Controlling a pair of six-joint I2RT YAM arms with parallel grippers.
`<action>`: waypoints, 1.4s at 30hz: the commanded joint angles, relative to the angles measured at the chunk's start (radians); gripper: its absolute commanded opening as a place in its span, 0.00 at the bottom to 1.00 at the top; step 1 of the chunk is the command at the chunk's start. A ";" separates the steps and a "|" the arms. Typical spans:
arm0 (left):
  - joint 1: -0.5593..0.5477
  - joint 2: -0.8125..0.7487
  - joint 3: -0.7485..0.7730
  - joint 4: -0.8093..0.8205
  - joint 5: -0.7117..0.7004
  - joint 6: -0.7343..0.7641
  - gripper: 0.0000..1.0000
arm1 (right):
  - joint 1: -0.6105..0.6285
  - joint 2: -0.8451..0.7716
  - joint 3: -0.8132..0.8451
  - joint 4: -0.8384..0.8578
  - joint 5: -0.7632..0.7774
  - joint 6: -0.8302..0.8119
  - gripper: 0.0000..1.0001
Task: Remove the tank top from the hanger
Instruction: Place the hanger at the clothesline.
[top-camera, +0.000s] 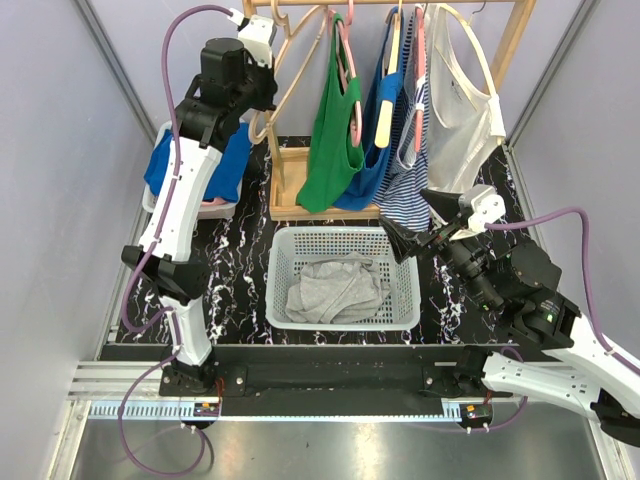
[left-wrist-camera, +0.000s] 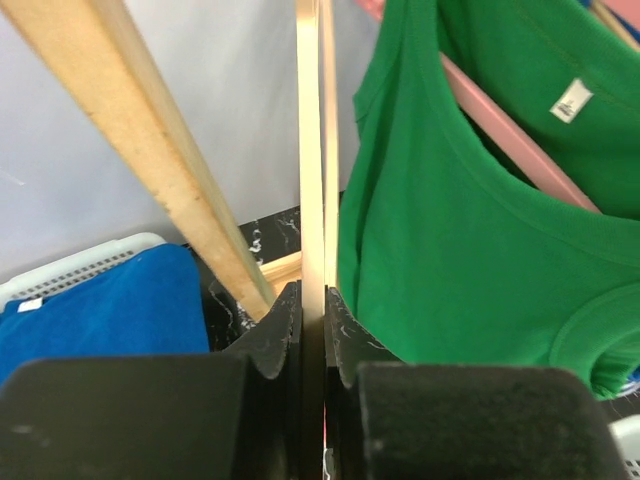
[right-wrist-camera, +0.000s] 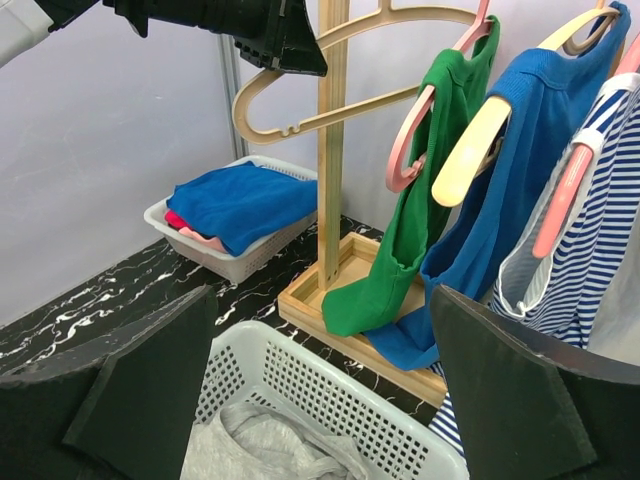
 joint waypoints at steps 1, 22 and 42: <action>0.004 -0.012 0.035 -0.020 0.097 0.005 0.00 | -0.001 -0.003 -0.004 0.026 -0.005 0.020 0.96; 0.006 -0.333 -0.251 0.049 0.090 0.077 0.99 | -0.001 0.038 -0.003 0.030 0.008 0.004 1.00; 0.179 -0.261 -0.548 0.462 -0.099 0.011 0.99 | 0.001 0.045 -0.012 0.025 -0.001 0.050 1.00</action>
